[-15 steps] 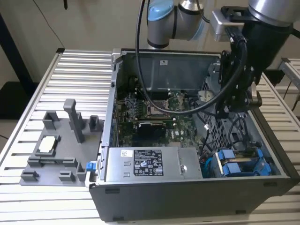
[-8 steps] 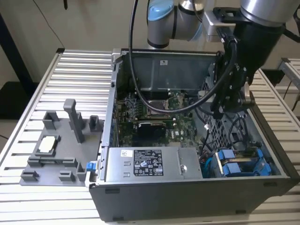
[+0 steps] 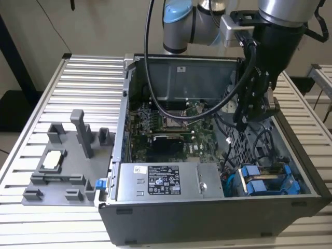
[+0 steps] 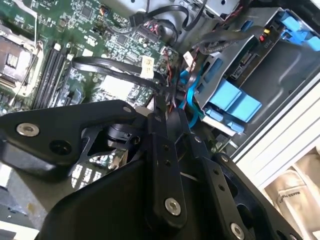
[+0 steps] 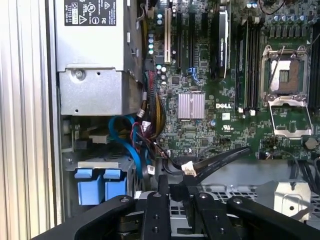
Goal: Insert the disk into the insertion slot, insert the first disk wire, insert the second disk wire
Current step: 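Insert the second disk wire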
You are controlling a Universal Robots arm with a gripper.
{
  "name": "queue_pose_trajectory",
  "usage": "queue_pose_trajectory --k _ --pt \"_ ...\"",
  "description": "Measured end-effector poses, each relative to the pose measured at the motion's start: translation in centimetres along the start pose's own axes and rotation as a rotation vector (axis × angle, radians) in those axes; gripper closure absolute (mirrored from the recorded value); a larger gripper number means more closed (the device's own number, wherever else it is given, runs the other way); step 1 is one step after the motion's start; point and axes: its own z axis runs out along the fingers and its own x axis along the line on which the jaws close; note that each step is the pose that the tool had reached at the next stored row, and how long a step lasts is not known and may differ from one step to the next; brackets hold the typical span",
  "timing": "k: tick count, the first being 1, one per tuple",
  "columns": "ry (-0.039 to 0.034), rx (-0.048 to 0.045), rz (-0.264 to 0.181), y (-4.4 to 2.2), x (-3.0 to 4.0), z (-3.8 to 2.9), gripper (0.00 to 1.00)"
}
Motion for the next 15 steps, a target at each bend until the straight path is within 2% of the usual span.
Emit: queue_pose_trajectory --k 2,7,10,13,15 --pt "0.0078 0.0045 -0.012 0.04 -0.28 0.17 0.73" --pt "0.0222 0.0169 -0.028 0.39 -0.77 0.59 0.73" --pt "0.0355 0.0246 -0.034 0.62 -0.83 0.73 0.73" --pt "0.0464 0.0391 -0.043 0.73 -0.86 0.85 0.73" --pt "0.0479 0.0557 -0.048 0.84 -0.86 0.98 0.73"
